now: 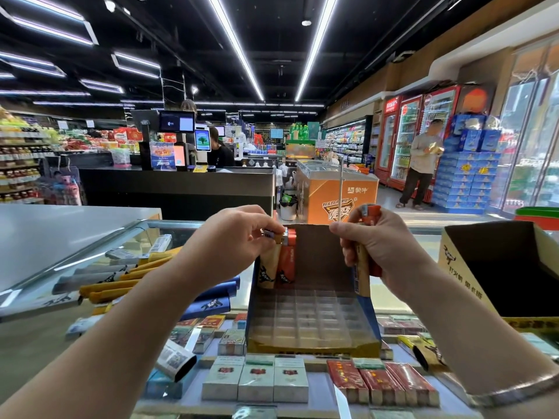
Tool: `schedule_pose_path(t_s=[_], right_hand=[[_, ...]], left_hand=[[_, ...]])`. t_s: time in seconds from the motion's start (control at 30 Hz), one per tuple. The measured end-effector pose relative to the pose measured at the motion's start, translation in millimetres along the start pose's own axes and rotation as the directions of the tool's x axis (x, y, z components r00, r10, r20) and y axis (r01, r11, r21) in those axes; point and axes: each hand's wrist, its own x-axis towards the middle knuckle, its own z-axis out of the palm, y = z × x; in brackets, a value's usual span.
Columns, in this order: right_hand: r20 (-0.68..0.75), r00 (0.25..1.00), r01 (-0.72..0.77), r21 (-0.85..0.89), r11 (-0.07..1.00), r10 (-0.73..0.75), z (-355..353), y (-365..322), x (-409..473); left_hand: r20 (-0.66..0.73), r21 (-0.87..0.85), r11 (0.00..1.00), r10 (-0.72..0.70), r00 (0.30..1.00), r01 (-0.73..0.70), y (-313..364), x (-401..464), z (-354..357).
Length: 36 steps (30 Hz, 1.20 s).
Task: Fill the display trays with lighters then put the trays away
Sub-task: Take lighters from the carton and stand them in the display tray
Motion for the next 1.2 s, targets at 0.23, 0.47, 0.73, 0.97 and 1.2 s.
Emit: schedule_pose_path(t_s=[0.23,0.47,0.73,0.97,1.2], right_hand=[[0.004,1.000,0.028,-0.036,0.999,-0.027,2,1,-1],[-0.006,0.999,0.041,-0.047,0.998,-0.041,1,3,0],[0.008,0.999,0.051,-0.044,0.998,-0.051,2,2,0],[0.016,0.999,0.050,-0.059,0.997,-0.049,3,2,-1],[0.013,0.999,0.046,-0.061,0.997,-0.046,4,3,0]], left_hand=[[0.002,0.106,0.993,0.056,0.998,-0.055,4,1,-2],[-0.045,0.149,0.986,0.078,0.996,-0.070,11,-1,3],[-0.047,0.219,0.975,0.057,0.997,-0.046,6,0,-6],[0.091,0.161,0.985,-0.084,0.992,0.069,2,2,-6],[0.040,0.278,0.960,0.034,0.999,-0.043,7,-1,-4]])
